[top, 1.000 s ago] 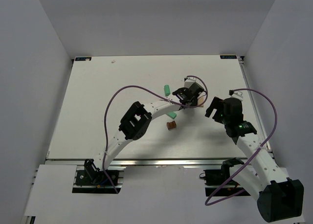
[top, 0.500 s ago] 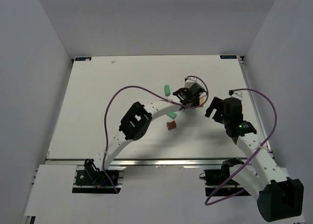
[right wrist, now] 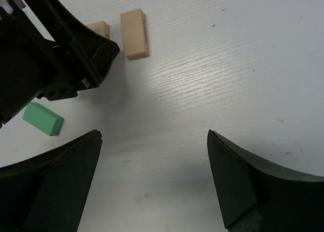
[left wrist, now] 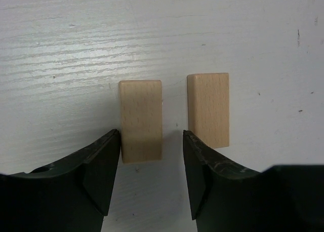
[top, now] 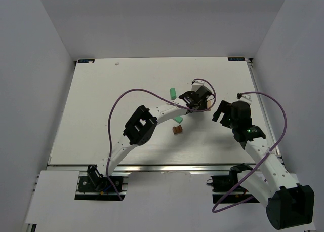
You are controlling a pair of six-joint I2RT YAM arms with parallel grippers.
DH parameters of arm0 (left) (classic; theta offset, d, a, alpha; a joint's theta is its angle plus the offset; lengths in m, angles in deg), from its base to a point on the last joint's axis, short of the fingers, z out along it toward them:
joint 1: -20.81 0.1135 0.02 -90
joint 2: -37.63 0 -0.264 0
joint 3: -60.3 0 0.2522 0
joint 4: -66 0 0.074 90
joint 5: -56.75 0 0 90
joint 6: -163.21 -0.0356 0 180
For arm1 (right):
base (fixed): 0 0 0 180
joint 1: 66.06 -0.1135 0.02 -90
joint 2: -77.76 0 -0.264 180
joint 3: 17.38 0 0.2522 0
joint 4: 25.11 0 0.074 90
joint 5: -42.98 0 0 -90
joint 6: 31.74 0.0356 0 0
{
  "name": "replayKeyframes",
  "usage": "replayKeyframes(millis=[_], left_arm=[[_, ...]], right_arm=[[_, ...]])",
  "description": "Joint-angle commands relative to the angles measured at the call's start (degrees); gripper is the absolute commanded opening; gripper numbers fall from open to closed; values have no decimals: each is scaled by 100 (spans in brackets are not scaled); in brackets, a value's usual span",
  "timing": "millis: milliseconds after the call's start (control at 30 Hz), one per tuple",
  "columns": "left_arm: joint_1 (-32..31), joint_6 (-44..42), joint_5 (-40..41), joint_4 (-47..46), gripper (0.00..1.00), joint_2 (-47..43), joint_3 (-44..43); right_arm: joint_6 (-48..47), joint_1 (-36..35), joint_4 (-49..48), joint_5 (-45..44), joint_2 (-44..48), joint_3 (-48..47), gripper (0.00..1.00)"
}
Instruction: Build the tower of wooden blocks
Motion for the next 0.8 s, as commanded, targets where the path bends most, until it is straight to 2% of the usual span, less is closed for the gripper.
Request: replayKeyframes(millis=[0, 200, 467, 767], left_arm=[[-52, 106, -159, 86, 62, -320, 137], [-52, 9, 87, 69, 62, -337, 164], [-52, 62, 34, -2, 62, -276, 111], [-52, 194, 61, 33, 57, -284, 111]], right_arm=[[-14, 34, -144, -129, 5, 25, 89], [-14, 42, -109, -146, 23, 16, 89], [-14, 43, -92, -173, 5, 7, 89], [-5, 34, -91, -182, 23, 16, 89]])
